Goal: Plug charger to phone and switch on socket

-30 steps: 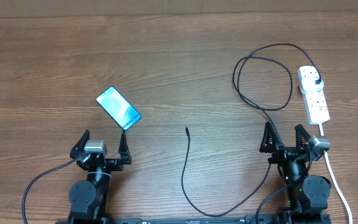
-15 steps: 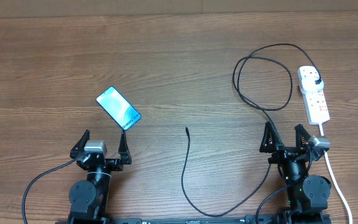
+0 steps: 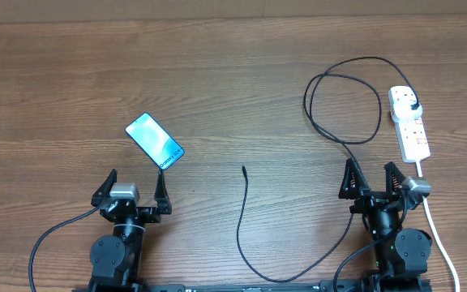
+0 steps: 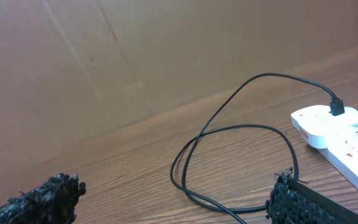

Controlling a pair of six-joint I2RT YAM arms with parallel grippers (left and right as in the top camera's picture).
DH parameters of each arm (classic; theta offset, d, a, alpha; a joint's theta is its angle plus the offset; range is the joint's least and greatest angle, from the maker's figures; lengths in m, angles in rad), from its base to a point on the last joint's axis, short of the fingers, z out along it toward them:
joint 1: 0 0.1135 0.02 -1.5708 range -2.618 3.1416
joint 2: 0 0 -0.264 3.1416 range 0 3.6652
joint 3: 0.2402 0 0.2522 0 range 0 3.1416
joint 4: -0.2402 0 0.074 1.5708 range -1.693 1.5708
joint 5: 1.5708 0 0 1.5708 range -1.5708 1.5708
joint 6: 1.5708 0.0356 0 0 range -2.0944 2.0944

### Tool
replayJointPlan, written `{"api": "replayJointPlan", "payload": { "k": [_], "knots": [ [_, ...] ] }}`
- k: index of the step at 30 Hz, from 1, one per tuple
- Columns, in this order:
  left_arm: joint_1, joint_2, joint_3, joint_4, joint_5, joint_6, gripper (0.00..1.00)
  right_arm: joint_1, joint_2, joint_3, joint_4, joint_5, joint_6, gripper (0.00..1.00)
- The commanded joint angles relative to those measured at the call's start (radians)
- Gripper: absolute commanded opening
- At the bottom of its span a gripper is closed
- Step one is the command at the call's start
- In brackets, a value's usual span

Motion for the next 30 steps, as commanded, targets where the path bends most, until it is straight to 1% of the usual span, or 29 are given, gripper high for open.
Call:
{"api": "replayJointPlan", "payload": {
  "k": [1, 27, 30],
  "knots": [
    [0.012, -0.009, -0.003, 0.001, 0.004, 0.016, 0.99, 0.009, -0.011, -0.011, 0.005, 0.010, -0.006, 1.00],
    [0.012, -0.008, -0.003, 0.000, 0.023, 0.014, 1.00, 0.009, -0.011, -0.011, 0.005, 0.010, -0.006, 1.00],
    [0.012, -0.008, 0.000, -0.005, 0.045, -0.043, 1.00, 0.009, -0.011, -0.011, 0.005, 0.010, -0.006, 1.00]
  ]
}}
